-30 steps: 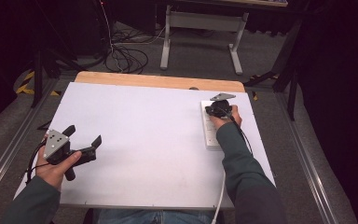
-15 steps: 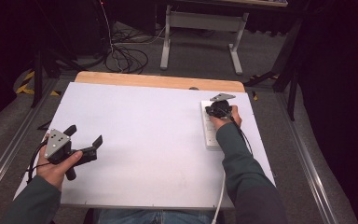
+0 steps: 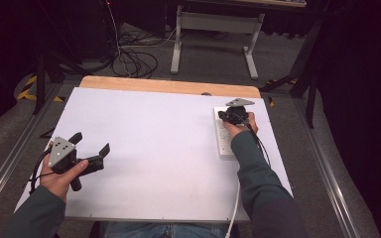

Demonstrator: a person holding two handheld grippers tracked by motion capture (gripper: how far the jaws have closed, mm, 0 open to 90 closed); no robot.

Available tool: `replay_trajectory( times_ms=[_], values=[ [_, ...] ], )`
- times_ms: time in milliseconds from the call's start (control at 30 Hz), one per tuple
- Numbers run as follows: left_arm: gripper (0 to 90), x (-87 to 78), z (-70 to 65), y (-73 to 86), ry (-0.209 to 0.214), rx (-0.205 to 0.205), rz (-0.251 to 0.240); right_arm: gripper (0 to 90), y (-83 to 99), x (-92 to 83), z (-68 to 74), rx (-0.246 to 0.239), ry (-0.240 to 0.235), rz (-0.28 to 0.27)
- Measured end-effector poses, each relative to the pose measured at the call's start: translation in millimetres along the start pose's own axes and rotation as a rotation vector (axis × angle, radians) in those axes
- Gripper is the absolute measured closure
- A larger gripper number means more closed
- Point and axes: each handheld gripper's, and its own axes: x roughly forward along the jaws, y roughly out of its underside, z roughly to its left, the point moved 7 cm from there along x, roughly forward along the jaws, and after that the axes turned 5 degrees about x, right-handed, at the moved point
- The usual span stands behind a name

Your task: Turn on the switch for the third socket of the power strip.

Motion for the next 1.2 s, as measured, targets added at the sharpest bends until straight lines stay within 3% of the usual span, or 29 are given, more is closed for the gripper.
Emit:
replay_trajectory(
  times_ms=[267, 867, 1200],
  values=[
    [2.7, 3.5, -3.3, -1.7, 0.017, 0.004, 0.0, 90.0, -3.7, -17.8, 9.4, -0.008, -0.024, -0.038],
    [2.7, 11.3, -9.0, -5.1, 0.038, 0.02, -0.003, 90.0, 1.6, -62.8, 1.0, 0.05, -0.009, -0.119],
    [2.7, 11.0, -9.6, -6.3, 0.037, 0.024, -0.007, 90.0, 1.6, -78.4, 11.7, 0.047, -0.031, -0.145]
  ],
)
